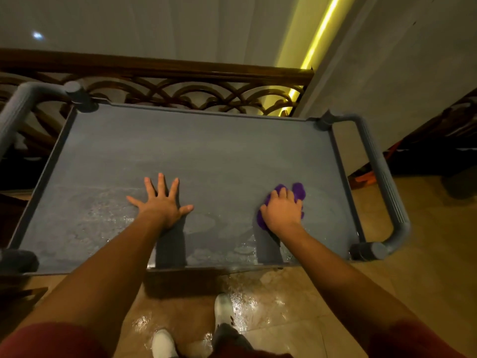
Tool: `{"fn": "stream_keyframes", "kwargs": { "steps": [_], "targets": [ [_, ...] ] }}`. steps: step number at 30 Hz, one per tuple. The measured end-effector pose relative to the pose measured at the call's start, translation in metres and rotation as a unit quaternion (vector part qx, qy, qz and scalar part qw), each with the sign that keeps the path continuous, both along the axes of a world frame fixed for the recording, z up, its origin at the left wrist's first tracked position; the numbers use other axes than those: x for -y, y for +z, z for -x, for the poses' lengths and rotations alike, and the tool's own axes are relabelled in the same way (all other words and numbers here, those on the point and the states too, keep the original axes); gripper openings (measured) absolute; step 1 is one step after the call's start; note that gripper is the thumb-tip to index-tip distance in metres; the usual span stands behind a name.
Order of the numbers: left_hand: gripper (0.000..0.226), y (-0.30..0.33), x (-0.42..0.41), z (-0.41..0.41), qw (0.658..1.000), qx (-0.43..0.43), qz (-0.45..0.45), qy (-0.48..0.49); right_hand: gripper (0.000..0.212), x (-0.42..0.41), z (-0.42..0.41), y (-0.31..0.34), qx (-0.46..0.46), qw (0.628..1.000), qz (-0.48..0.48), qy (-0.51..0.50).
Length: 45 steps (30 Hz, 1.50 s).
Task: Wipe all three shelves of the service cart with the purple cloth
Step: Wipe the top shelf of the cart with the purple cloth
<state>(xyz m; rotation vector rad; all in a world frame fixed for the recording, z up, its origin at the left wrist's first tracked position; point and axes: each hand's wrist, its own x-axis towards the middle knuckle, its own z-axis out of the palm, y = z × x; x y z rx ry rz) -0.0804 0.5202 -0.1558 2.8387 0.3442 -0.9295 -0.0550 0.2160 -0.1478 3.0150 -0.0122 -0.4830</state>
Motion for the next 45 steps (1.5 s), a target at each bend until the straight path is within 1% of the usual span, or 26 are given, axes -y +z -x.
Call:
{"fn": "stream_keyframes", "kwargs": {
  "steps": [2, 4, 5, 6, 8, 11, 13, 15, 17, 19, 20, 21, 22, 24, 25, 27, 30, 32, 35, 39, 42, 45],
  "targets": [
    [0.1, 0.006, -0.003, 0.001, 1.0, 0.002, 0.016, 0.003, 0.073, 0.009, 0.008, 0.006, -0.025, 0.998, -0.06, -0.009],
    [0.108, 0.009, -0.006, -0.001, 0.999, 0.017, 0.036, 0.008, 0.092, 0.031, 0.009, 0.016, -0.042, 0.991, -0.129, 0.013],
    [0.111, 0.008, -0.008, -0.001, 0.999, 0.033, 0.037, 0.007, 0.098, 0.042, 0.009, 0.018, -0.045, 0.99, -0.129, 0.033],
    [0.112, 0.008, -0.006, -0.002, 0.998, 0.052, 0.037, 0.003, 0.1, 0.051, 0.009, 0.019, -0.039, 0.991, -0.115, 0.053],
    [0.112, 0.011, 0.007, -0.006, 0.996, 0.069, 0.05, -0.02, 0.092, 0.058, 0.011, 0.015, -0.017, 0.991, -0.115, 0.069],
    [0.102, 0.011, 0.043, -0.022, 0.994, 0.051, 0.088, -0.035, 0.063, 0.041, 0.002, 0.013, 0.033, 0.98, -0.181, 0.07],
    [0.095, 0.012, 0.066, -0.032, 0.995, 0.031, 0.088, -0.042, 0.051, 0.027, -0.014, 0.02, 0.065, 0.971, -0.221, 0.068],
    [0.093, 0.01, 0.077, -0.037, 0.997, 0.021, 0.063, -0.037, 0.049, 0.012, -0.033, 0.028, 0.092, 0.954, -0.271, 0.083],
    [0.091, 0.009, 0.075, -0.041, 0.999, 0.028, 0.024, -0.029, 0.051, -0.006, -0.059, 0.032, 0.106, 0.941, -0.294, 0.13],
    [0.085, 0.005, 0.062, -0.04, 0.999, 0.052, -0.005, 0.004, 0.054, -0.032, -0.086, 0.034, 0.102, 0.936, -0.293, 0.168],
    [0.086, 0.002, 0.055, -0.039, 0.998, 0.056, -0.01, 0.031, 0.055, -0.048, -0.098, 0.031, 0.097, 0.934, -0.292, 0.181],
    [0.092, 0.0, 0.047, -0.037, 0.997, 0.049, -0.009, 0.055, 0.056, -0.065, -0.107, 0.028, 0.091, 0.934, -0.286, 0.194],
    [0.104, -0.003, 0.042, -0.034, 0.997, 0.033, -0.009, 0.069, 0.058, -0.083, -0.111, 0.022, 0.082, 0.936, -0.272, 0.208],
    [0.13, -0.006, 0.038, -0.03, 0.998, -0.006, -0.012, 0.064, 0.06, -0.115, -0.111, 0.007, 0.053, 0.947, -0.216, 0.233],
    [0.14, -0.006, 0.039, -0.028, 0.998, -0.021, -0.017, 0.054, 0.059, -0.123, -0.107, -0.001, 0.039, 0.952, -0.189, 0.238],
    [0.149, -0.005, 0.043, -0.03, 0.998, -0.036, -0.03, 0.041, 0.057, -0.122, -0.103, -0.012, 0.041, 0.956, -0.166, 0.239],
    [0.152, -0.002, 0.049, -0.032, 0.998, -0.049, -0.034, 0.034, 0.051, -0.086, -0.103, -0.012, 0.075, 0.953, -0.141, 0.257],
    [0.152, -0.001, 0.049, -0.031, 0.998, -0.049, -0.035, 0.033, 0.045, -0.053, -0.099, -0.01, 0.085, 0.958, -0.143, 0.233],
    [0.153, 0.0, 0.044, -0.029, 0.998, -0.045, -0.026, 0.027, 0.04, 0.001, -0.073, -0.004, 0.09, 0.974, -0.123, 0.168],
    [0.155, 0.002, 0.045, -0.029, 0.998, -0.054, -0.018, 0.025, 0.044, 0.059, 0.002, -0.004, 0.094, 0.989, -0.112, 0.035],
    [0.155, 0.002, 0.044, -0.027, 0.999, -0.049, -0.018, 0.017, 0.054, 0.058, 0.068, -0.003, 0.084, 0.989, -0.113, -0.047],
    [0.156, 0.0, 0.043, -0.028, 0.998, -0.049, -0.021, 0.014, 0.063, 0.049, 0.099, 0.004, 0.038, 0.988, -0.14, -0.061]
  ]
}}
